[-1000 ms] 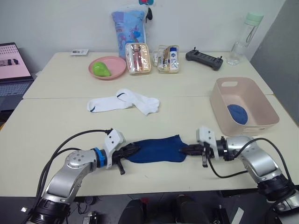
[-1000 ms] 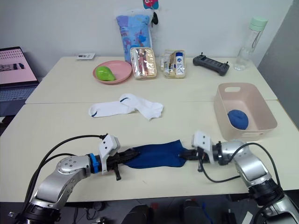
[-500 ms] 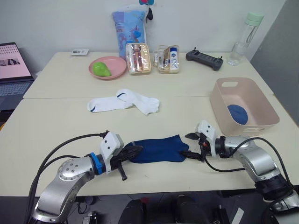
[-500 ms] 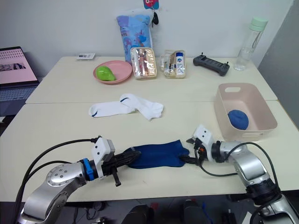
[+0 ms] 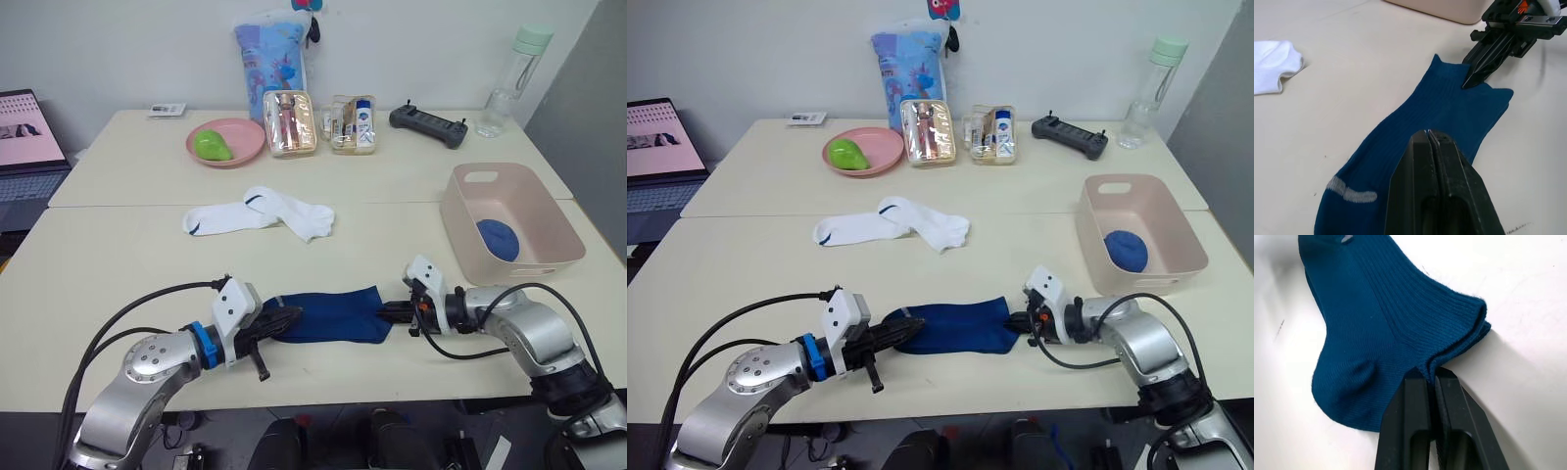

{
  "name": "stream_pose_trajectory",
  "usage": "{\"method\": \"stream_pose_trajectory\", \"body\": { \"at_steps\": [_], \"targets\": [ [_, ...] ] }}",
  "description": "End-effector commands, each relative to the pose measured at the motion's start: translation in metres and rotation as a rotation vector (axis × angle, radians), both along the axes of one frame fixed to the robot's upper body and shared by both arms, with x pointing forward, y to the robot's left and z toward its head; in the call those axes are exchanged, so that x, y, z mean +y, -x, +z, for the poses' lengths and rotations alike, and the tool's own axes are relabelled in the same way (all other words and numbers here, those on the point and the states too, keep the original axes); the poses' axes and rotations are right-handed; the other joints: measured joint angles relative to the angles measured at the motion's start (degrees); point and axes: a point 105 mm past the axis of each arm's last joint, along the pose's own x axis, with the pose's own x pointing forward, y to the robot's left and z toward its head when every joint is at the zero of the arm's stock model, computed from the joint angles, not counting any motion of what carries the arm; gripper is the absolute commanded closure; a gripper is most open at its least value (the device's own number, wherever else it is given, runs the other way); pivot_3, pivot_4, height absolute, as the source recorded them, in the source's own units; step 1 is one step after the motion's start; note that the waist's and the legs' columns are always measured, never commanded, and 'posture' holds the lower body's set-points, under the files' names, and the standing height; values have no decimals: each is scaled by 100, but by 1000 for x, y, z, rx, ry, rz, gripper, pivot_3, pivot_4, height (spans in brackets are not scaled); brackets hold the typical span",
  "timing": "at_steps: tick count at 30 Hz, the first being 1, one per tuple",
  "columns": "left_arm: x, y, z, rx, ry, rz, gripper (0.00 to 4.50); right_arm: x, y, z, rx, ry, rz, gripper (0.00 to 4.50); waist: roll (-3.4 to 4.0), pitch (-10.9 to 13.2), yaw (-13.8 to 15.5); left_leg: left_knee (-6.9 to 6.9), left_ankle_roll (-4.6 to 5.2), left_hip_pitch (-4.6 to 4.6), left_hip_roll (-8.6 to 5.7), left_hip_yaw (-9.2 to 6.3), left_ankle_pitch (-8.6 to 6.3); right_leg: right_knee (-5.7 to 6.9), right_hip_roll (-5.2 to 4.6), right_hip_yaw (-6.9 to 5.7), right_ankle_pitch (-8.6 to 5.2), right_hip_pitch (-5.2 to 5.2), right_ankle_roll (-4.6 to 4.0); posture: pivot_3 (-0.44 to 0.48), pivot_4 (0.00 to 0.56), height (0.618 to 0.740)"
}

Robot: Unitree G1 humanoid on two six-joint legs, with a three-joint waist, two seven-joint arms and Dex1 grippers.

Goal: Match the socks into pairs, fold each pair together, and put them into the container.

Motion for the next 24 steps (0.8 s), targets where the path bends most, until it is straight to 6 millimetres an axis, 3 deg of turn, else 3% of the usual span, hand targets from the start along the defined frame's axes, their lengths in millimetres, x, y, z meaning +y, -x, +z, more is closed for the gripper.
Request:
{"method": "stream_pose_trajectory", "body": {
  "at_steps": [1,5,12,18,24],
  "targets": [
    [-14,-4,9,-42,-4,-74,4500,-11,-13,23,-45,-8,37,4486,1,2,-1,1,0,-1,-2,0,0,0,0,0,0,0,0,0,150,740],
    [-23,-14,1,-28,-53,-132,4500,-20,-21,30,-43,5,77,4486,0,2,-2,0,1,0,-5,0,0,-1,0,-1,0,1,0,0,150,740],
    [-47,-41,-21,3,-115,-168,4500,-19,-24,33,-25,-14,114,4486,-1,3,3,4,1,-4,-4,1,0,-1,1,2,1,-1,1,0,150,740],
    [-60,-44,-38,46,-169,-212,4500,-8,-17,48,19,-128,118,4486,-1,3,-19,3,1,-5,-1,0,0,1,1,3,0,-3,1,0,150,740],
    [-59,-47,-44,69,-197,-198,4500,21,0,65,129,-311,191,4486,0,2,-12,4,1,-5,-1,-3,0,2,1,1,1,-2,1,0,150,740]
  ]
}}
